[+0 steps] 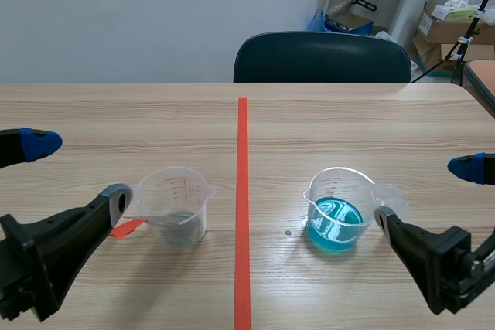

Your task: Do the redox reaction experiment

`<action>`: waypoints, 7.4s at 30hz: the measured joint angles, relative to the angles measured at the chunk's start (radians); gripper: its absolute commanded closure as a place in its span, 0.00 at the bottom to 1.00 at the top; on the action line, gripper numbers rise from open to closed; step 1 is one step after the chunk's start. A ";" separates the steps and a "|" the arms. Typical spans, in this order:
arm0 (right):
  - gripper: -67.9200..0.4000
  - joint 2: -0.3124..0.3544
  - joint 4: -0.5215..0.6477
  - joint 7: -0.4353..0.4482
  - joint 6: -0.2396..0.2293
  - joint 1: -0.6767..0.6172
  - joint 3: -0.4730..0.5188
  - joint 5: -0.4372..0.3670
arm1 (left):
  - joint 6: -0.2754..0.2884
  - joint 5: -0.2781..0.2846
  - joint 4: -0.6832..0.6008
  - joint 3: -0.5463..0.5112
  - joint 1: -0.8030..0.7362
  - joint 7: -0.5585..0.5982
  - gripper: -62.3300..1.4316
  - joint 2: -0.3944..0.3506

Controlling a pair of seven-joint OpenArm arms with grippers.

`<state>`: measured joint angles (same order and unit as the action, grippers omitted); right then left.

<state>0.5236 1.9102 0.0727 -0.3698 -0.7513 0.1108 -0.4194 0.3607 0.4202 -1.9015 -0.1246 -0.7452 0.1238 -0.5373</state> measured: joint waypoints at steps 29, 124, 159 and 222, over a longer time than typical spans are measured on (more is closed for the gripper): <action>0.00 0.000 0.000 0.109 -0.034 0.019 0.000 0.001 | -0.028 0.005 0.000 -0.120 -0.209 0.000 0.00 0.000; 0.98 -0.130 -0.019 -0.449 0.059 1.121 -0.996 -0.050 | -0.018 0.101 -0.174 -0.322 -0.551 0.074 0.00 0.121; 0.98 -0.131 0.134 -0.587 0.116 1.235 -0.952 -0.192 | -0.019 0.101 -0.174 -0.322 -0.551 0.074 0.00 0.121; 0.98 -0.131 0.134 -0.587 0.116 1.235 -0.952 -0.192 | -0.019 0.101 -0.174 -0.322 -0.551 0.074 0.00 0.121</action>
<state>0.3927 2.0438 -0.5140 -0.2543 0.4839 -0.8413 -0.6109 0.3420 0.5213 -2.0758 -0.4465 -1.2964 0.1978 -0.4160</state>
